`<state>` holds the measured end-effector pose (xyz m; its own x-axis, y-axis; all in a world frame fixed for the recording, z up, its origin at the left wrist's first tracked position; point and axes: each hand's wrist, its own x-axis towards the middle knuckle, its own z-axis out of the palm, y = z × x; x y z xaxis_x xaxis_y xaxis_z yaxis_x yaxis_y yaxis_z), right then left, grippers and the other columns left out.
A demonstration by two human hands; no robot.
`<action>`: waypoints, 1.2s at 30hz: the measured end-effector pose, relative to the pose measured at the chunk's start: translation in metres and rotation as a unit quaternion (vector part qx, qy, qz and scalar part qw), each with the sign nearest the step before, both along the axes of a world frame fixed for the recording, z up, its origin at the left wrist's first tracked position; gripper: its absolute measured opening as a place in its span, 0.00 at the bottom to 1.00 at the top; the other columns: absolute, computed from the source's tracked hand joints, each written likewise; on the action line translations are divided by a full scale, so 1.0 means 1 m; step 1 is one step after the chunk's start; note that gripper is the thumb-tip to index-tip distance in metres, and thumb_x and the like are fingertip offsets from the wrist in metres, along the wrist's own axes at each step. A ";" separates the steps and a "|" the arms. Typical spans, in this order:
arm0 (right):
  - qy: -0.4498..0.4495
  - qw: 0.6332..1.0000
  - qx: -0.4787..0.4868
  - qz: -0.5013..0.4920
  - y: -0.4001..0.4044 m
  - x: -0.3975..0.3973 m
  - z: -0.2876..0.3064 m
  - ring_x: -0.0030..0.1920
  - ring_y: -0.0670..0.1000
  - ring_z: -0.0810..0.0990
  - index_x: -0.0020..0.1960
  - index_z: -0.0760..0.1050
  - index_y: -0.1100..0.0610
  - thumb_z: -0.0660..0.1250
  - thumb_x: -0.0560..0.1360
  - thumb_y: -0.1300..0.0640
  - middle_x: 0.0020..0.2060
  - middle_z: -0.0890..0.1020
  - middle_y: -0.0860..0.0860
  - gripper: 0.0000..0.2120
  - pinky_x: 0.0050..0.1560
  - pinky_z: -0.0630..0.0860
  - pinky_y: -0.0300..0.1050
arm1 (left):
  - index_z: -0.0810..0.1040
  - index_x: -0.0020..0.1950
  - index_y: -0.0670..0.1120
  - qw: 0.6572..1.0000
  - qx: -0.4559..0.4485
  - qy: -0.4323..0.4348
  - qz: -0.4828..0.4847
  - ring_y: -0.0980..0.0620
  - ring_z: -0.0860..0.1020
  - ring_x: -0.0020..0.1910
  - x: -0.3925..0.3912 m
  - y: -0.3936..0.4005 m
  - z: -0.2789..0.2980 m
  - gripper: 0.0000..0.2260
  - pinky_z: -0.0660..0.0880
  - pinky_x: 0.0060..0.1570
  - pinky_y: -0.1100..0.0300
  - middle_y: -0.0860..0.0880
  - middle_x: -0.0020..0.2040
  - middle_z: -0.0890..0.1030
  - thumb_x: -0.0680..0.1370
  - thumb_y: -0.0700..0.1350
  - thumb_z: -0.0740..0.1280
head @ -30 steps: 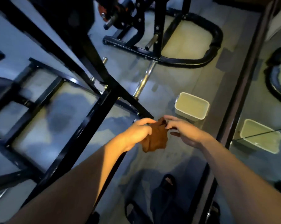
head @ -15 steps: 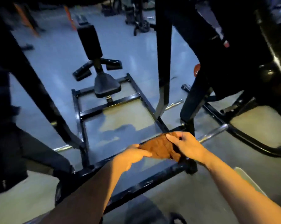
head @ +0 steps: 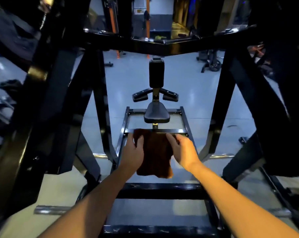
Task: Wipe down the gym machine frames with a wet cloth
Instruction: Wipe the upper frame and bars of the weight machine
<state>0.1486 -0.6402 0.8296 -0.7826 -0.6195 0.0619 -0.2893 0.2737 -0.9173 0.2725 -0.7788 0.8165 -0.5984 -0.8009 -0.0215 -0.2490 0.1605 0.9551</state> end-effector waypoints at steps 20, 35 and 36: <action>-0.098 0.967 0.147 0.184 -0.045 0.011 0.041 0.71 0.52 0.73 0.78 0.68 0.52 0.70 0.75 0.51 0.72 0.75 0.49 0.32 0.67 0.68 0.46 | 0.73 0.61 0.53 0.983 -0.119 -0.077 -0.114 0.54 0.78 0.49 0.053 -0.043 0.054 0.08 0.71 0.44 0.65 0.55 0.48 0.79 0.86 0.54 0.60; -0.111 0.986 -0.013 0.120 -0.005 0.007 0.076 0.57 0.53 0.85 0.62 0.79 0.53 0.64 0.85 0.51 0.54 0.87 0.52 0.10 0.66 0.78 0.60 | 0.78 0.66 0.42 0.924 0.124 -0.154 -0.327 0.44 0.85 0.53 0.040 -0.041 0.098 0.18 0.82 0.56 0.50 0.43 0.56 0.86 0.78 0.46 0.75; -0.113 0.988 -0.023 0.099 0.001 0.006 0.077 0.57 0.52 0.86 0.62 0.79 0.51 0.64 0.85 0.50 0.54 0.87 0.51 0.10 0.66 0.79 0.59 | 0.78 0.66 0.40 0.921 0.149 -0.135 -0.333 0.43 0.85 0.54 0.037 -0.040 0.099 0.18 0.82 0.55 0.51 0.42 0.56 0.86 0.78 0.44 0.74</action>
<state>0.1543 -0.6392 0.9069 -0.6427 -0.7631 -0.0681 -0.1201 0.1881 -0.9748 0.3090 -0.8185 0.9150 -0.8960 -0.1921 -0.4005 -0.4243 0.1039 0.8995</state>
